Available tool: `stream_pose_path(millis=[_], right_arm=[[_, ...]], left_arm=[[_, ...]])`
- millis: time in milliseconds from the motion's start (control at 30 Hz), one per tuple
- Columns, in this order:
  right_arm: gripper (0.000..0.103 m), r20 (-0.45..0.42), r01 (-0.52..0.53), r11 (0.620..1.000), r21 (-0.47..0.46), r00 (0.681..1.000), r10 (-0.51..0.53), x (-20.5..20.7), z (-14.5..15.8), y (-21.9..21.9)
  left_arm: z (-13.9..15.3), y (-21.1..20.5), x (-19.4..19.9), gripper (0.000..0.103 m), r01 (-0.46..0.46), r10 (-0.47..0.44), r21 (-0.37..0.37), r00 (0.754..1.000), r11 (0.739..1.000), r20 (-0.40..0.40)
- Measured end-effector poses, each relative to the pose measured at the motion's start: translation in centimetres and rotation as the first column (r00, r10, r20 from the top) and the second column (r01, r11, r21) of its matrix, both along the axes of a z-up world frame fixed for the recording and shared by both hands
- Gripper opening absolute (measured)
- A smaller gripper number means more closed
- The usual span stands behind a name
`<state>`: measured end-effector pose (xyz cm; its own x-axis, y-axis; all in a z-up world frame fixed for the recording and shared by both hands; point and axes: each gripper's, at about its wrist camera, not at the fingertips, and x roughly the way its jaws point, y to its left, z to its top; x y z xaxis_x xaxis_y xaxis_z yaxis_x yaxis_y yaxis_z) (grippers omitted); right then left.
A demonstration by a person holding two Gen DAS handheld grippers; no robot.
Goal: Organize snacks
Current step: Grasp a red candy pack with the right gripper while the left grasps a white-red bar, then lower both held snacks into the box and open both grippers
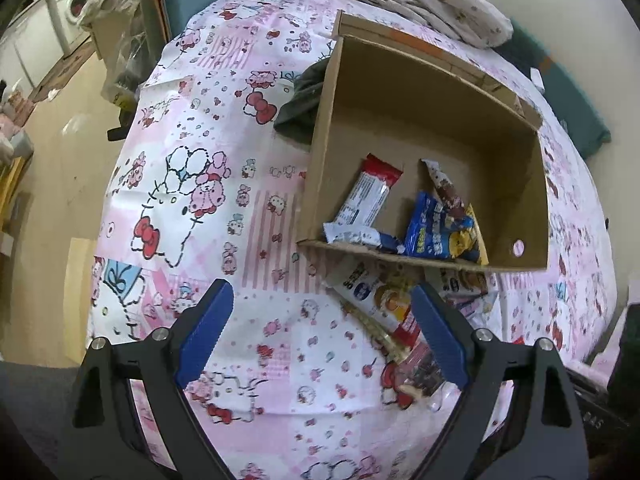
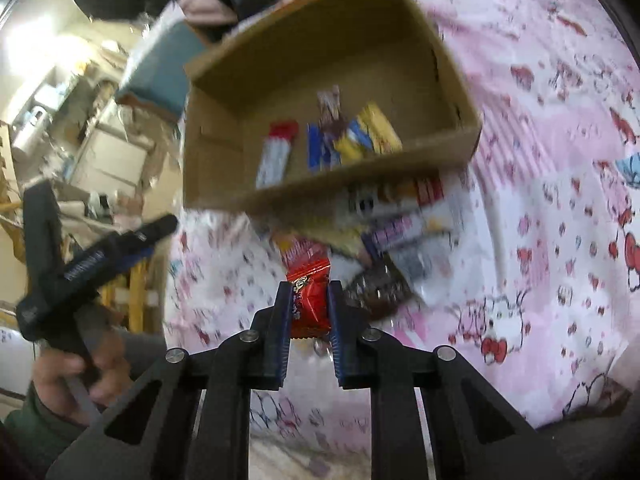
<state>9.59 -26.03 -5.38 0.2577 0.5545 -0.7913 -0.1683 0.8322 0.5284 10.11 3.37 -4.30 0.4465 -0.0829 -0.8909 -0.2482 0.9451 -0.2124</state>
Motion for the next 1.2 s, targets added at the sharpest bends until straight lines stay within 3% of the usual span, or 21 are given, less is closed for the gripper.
stream_pose_path(millis=[133,300,433,600,700,767,867,1033,1200], right_arm=[[0.018,0.006,0.094,0.995,0.034,0.996,-0.094,0.5,0.3,-1.4],[0.018,-0.004,0.163,0.985,0.060,0.987,-0.163,1.0,0.5,-3.0],[0.018,-0.017,0.192,0.979,0.064,0.981,-0.192,1.0,0.3,-4.0],[0.018,-0.036,0.198,0.976,0.086,0.980,-0.195,1.0,0.2,-4.4],[0.018,-0.038,0.185,0.979,0.091,0.983,-0.182,0.9,0.3,-4.4],[0.018,-0.034,0.179,0.979,0.100,0.984,-0.176,0.9,0.4,-4.2],[0.018,-0.035,0.173,0.979,0.110,0.985,-0.170,1.0,0.5,-3.9],[0.018,-0.030,0.151,0.982,0.111,0.988,-0.149,1.0,0.6,-3.0],[0.018,-0.027,0.140,0.985,0.104,0.990,-0.138,0.8,0.5,-2.5]], left_arm=[[-2.2,-1.8,1.1,0.089,-0.082,0.078,-0.058,0.994,0.995,-0.072],[-6.7,-5.2,1.9,0.082,-0.129,0.114,-0.075,0.977,0.989,-0.178],[-8.5,-7.2,2.6,0.081,-0.140,0.135,-0.011,0.970,0.990,-0.204],[-10.9,-8.8,4.1,0.073,-0.074,0.076,0.017,0.964,0.997,-0.253],[-10.3,-8.7,3.8,0.053,-0.041,0.048,0.036,0.973,0.999,-0.225],[-10.0,-8.3,3.4,0.023,-0.015,0.019,0.018,0.974,1.000,-0.226],[-9.8,-7.3,2.8,0.018,0.026,-0.034,-0.038,0.969,0.999,-0.244],[-8.3,-5.7,0.9,0.013,0.074,-0.085,-0.060,0.971,0.995,-0.223],[-5.6,-4.1,-1.7,0.012,0.119,-0.135,-0.103,0.978,0.987,-0.157]])
